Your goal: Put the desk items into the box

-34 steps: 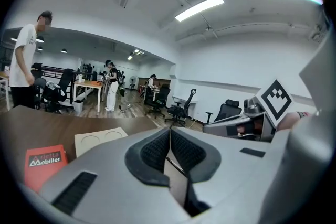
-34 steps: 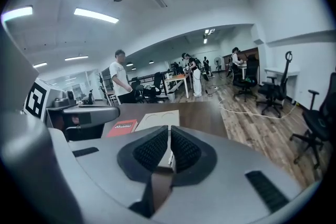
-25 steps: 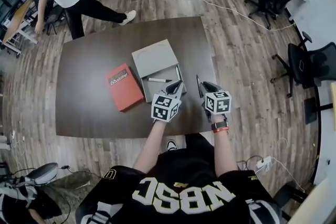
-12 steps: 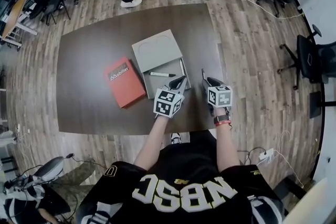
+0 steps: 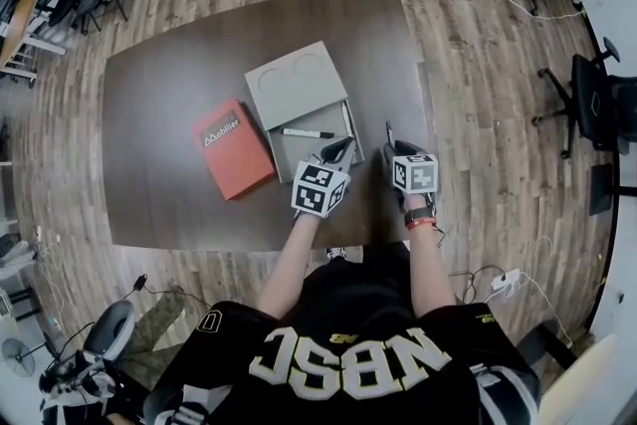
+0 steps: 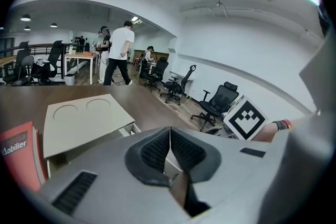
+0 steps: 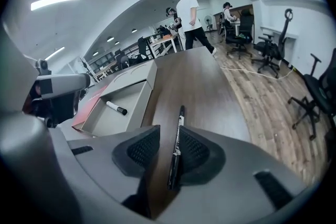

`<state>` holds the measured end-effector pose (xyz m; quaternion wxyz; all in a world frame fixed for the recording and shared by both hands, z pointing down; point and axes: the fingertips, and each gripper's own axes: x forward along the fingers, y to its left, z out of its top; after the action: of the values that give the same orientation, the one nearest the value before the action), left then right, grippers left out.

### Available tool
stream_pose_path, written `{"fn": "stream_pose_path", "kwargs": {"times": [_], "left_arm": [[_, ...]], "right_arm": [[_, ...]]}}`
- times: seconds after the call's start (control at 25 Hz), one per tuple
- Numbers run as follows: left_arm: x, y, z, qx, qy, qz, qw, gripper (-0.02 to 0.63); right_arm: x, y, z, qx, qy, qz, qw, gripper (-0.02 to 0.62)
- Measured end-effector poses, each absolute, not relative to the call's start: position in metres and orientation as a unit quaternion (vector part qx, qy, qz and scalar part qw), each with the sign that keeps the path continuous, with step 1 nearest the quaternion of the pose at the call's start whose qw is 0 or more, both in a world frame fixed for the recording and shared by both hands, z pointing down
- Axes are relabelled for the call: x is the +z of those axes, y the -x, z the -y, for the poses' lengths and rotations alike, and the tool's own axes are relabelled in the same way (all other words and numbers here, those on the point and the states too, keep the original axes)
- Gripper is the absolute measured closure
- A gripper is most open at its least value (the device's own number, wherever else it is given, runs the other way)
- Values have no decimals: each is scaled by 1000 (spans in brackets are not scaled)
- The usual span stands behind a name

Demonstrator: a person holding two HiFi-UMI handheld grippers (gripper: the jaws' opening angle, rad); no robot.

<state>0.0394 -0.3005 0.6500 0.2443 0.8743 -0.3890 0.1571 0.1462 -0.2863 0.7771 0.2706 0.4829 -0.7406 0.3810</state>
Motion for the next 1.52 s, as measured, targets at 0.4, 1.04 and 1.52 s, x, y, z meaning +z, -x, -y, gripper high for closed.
{"fn": "stream_pose_path", "kwargs": {"times": [0.4, 1.04, 1.52], "left_arm": [[665, -26, 310, 163, -860, 408, 261, 588], [668, -26, 308, 161, -857, 416, 259, 588], [656, -19, 308, 141, -851, 436, 258, 588]], "right_arm": [[799, -148, 295, 378, -479, 733, 300, 484], [796, -152, 298, 368, -474, 735, 315, 548], [749, -127, 312, 347, -445, 770, 297, 547]]}}
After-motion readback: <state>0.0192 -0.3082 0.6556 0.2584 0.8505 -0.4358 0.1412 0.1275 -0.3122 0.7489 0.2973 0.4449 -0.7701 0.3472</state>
